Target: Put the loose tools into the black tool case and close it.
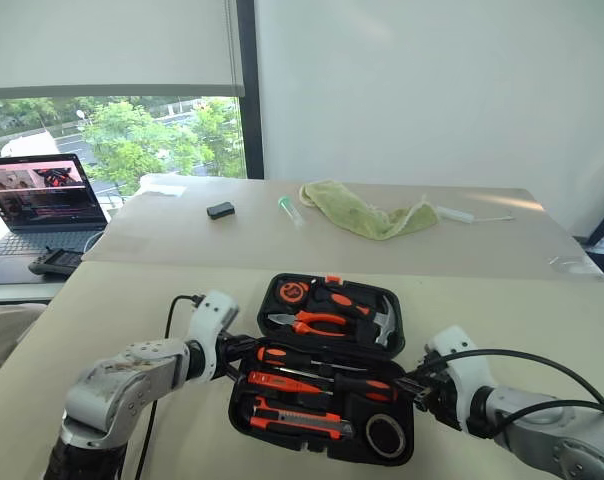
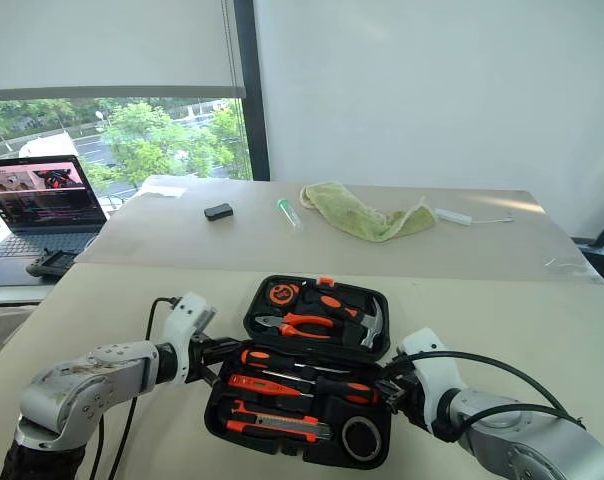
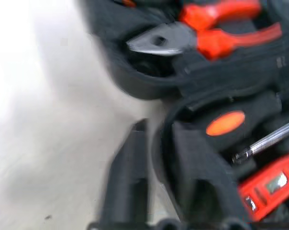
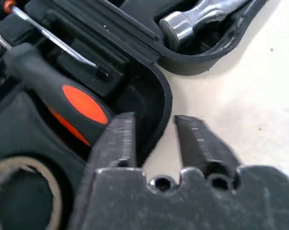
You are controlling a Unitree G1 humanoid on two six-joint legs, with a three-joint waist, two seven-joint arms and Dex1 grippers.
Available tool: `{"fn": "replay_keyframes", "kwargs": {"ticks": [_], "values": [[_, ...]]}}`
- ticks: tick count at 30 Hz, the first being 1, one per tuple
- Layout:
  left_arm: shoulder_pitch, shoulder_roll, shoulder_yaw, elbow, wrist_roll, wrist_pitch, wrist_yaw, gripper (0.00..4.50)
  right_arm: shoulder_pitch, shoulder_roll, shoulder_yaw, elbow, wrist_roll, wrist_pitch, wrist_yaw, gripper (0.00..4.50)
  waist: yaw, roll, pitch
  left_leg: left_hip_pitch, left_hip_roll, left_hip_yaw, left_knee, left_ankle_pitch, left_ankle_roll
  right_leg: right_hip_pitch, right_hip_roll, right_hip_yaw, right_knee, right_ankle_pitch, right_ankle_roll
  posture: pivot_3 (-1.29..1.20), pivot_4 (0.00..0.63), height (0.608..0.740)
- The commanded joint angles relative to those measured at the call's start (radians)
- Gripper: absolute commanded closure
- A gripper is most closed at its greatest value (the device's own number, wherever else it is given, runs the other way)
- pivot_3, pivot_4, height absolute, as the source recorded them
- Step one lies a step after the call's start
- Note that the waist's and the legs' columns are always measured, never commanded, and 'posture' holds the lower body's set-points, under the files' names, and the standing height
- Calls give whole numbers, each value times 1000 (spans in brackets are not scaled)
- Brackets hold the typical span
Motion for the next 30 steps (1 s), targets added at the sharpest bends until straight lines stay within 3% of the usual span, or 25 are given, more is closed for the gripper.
{"fn": "replay_keyframes", "kwargs": {"ticks": [1,3,5,9,17,25,30], "values": [[-55,-18,126,-8,-63,-19,6,2062,-10,-20,-115,-41,29,-12,34,1084,0,0,0,0,0,0,0,1,0,0,0,0,0,1,-1,0,150,740],[-77,-18,155,11,-90,-6,1,1405,-3,-34,-185,-52,80,-6,75,502,2,0,0,1,0,0,0,2,0,1,0,0,0,1,0,0,150,740],[-115,-31,182,46,-115,10,9,782,-18,-6,-260,-39,130,-5,69,451,2,0,0,1,0,0,1,2,1,2,0,0,0,2,1,0,150,740],[-179,-35,127,109,-80,-21,40,782,-89,59,-307,33,146,13,-5,451,1,-1,0,0,-1,0,2,3,1,2,1,0,0,3,1,0,150,740],[-320,-85,-80,346,79,-91,124,782,-277,173,-206,232,25,74,-164,451,1,-1,0,-1,-2,0,1,3,0,0,1,1,0,3,1,0,150,740],[-397,-111,-149,447,134,-94,125,782,-377,214,-111,366,-30,86,-129,451,-2,-1,0,-3,-1,0,1,5,-3,-2,1,0,0,3,1,0,150,740],[-423,-105,-188,459,136,-28,107,782,-410,166,-35,401,-51,115,-69,451,-3,-1,0,-4,-1,1,1,4,-1,-2,1,0,-1,4,2,0,150,740]]}}
